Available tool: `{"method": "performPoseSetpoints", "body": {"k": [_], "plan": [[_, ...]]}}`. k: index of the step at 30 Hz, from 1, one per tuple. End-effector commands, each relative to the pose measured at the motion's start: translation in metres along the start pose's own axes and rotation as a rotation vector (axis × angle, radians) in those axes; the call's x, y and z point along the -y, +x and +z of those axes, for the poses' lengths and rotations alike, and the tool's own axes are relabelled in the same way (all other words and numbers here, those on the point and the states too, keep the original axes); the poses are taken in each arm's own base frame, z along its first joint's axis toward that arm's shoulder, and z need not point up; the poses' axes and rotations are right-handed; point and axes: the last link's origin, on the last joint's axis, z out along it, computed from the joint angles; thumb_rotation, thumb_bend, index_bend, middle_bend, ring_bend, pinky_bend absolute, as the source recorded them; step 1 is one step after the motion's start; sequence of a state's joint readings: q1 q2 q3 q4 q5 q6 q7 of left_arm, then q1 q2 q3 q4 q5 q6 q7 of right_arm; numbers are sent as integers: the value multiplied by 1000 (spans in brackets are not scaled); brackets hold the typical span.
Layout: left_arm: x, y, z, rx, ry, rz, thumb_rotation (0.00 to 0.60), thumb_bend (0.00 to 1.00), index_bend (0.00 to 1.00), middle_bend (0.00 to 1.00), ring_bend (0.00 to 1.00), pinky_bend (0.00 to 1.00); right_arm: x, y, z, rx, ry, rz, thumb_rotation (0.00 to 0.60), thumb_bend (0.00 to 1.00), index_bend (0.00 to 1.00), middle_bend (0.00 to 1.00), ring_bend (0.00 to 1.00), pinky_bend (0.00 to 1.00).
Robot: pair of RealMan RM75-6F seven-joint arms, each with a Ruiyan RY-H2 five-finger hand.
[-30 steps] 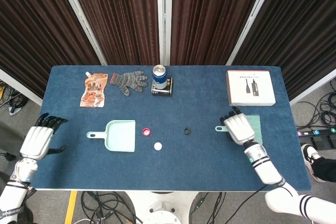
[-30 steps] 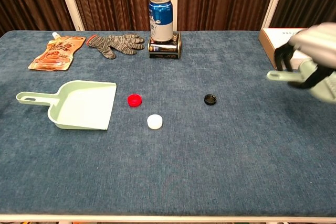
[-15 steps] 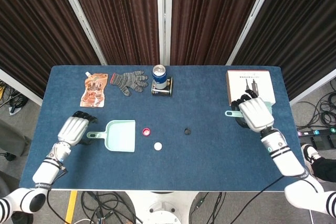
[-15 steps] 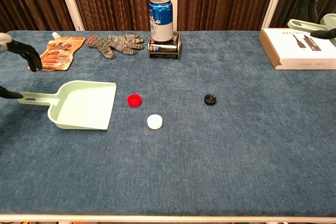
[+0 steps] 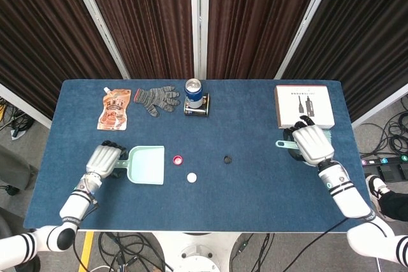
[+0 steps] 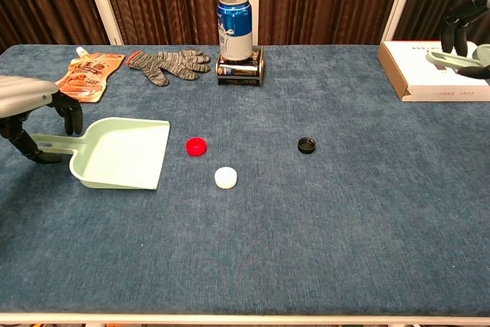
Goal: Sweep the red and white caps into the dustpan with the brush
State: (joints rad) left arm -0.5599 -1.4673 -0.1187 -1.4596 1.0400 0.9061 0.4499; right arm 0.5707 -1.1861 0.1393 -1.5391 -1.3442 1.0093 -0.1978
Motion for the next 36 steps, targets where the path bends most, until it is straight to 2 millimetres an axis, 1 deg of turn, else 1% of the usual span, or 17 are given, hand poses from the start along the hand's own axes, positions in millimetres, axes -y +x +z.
{"method": "performPoseSetpoints", "body": {"k": [1,6,12,18,20,26,30,32,36], "plan": [[-1,-2,2,-4,11,2,600,222,440,423,289,212,-1,-2,-1,5,-2,1,600,469,716,636,324,154],[0,-4,4,-2,24,17,600,226,447,430,293,214,0,-5,0,15,-1,2,600,469,717,637,324,153],[0,-3,8,-11,29,35,600,245,488,462,315,227,0,-7,0,25,-2,3,600,469,717,636,324,151],[-2,-3,12,-24,18,49,600,288,569,536,380,242,2,-12,1,38,6,11,600,469,722,637,326,151],[-2,-2,12,-22,8,57,600,295,577,544,387,242,4,-14,1,45,14,22,600,469,724,638,327,151],[-6,6,17,-19,-37,120,600,308,576,544,388,242,17,-20,6,69,71,82,600,468,730,643,333,151],[-8,14,20,-11,-56,163,600,318,577,544,388,242,35,-25,14,57,135,119,600,482,736,648,335,151],[-9,19,20,-1,-62,167,600,324,577,544,388,242,43,-29,18,65,165,150,600,510,740,652,336,150],[-10,29,23,42,-76,188,600,335,574,545,388,242,61,-36,31,68,235,208,600,514,747,655,336,151]]}}
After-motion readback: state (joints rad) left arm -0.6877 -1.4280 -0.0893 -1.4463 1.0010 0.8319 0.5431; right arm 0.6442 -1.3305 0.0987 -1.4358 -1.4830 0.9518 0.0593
